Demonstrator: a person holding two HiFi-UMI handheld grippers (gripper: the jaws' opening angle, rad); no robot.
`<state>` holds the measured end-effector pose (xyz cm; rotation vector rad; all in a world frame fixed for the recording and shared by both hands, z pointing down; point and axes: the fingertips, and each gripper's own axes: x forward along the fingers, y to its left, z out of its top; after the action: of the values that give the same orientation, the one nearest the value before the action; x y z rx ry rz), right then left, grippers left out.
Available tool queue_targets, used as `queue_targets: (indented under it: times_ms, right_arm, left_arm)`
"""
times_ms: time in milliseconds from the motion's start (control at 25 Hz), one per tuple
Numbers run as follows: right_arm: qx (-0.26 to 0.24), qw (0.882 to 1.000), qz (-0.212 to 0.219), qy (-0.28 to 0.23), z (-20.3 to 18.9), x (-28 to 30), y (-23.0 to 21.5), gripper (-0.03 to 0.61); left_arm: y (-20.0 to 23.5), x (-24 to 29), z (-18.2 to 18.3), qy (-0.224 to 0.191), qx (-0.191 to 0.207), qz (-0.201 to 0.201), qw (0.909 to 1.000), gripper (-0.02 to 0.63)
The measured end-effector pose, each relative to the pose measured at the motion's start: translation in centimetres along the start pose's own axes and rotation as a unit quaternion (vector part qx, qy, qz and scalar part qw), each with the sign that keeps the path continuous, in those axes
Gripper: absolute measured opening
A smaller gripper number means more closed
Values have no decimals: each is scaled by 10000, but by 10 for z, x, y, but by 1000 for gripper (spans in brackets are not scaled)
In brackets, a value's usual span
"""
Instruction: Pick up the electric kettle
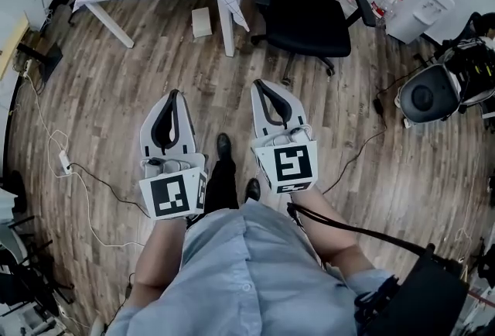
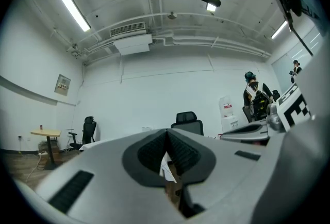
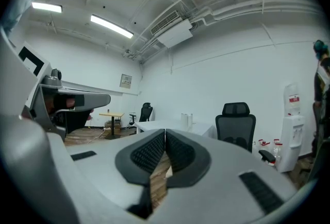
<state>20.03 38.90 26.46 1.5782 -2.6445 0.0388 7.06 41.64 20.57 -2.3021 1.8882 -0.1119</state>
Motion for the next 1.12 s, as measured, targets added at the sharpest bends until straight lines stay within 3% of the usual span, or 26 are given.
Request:
queue_targets:
  times_ms: [240, 720, 1120]
  right_arm:
    - [-56, 10000, 4, -18, 2, 59, -12, 2]
    - [-116, 9999, 63, -109, 29, 213, -26, 2]
    - [-183, 9997, -15, -185, 40, 276, -31, 2]
  left_arm:
    - [35, 52, -17, -4, -106, 149, 9998, -1]
    - [113, 179, -18, -206, -147, 60, 9997, 0]
    - [147, 233, -25, -286, -142, -60, 9995, -1]
